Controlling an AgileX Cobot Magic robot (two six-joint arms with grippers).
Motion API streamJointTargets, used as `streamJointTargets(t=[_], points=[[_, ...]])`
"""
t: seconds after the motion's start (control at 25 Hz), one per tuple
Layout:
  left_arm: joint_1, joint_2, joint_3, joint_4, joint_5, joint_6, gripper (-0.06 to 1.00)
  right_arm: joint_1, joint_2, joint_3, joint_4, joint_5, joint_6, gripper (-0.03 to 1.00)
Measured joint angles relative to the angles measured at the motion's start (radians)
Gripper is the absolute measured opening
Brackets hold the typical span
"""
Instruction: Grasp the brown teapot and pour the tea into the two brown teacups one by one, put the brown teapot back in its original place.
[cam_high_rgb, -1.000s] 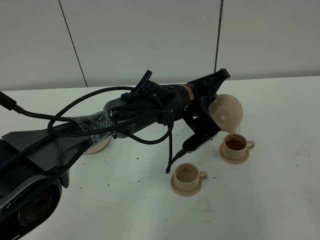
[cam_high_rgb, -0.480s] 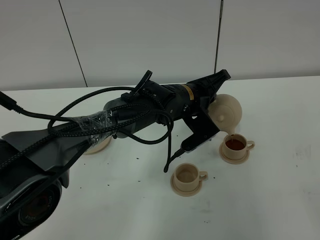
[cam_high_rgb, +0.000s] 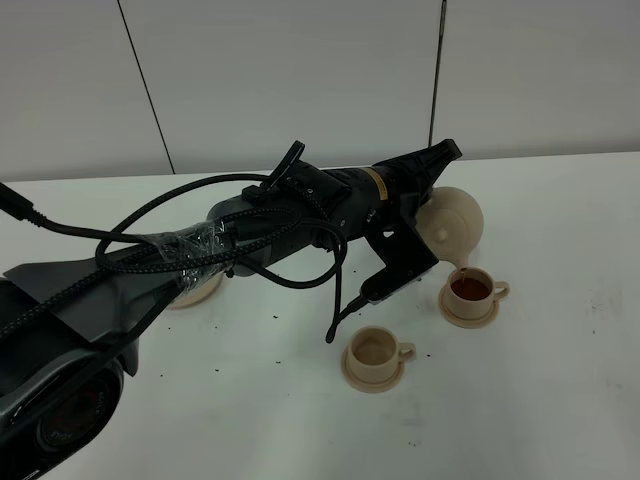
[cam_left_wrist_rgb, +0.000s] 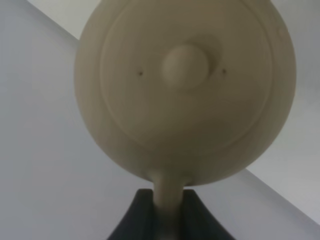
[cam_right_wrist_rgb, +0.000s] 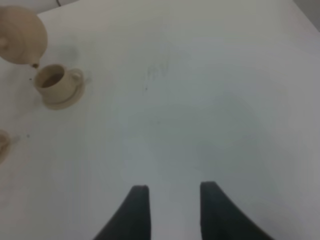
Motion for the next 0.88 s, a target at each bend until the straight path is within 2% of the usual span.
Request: streamJointTargets(t=[0.88], points=[[0.0, 0.0, 0.0, 0.004, -0.007, 0.001, 0.17, 0.0, 0.0, 0.0, 0.0, 0.0, 0.0, 0.24]])
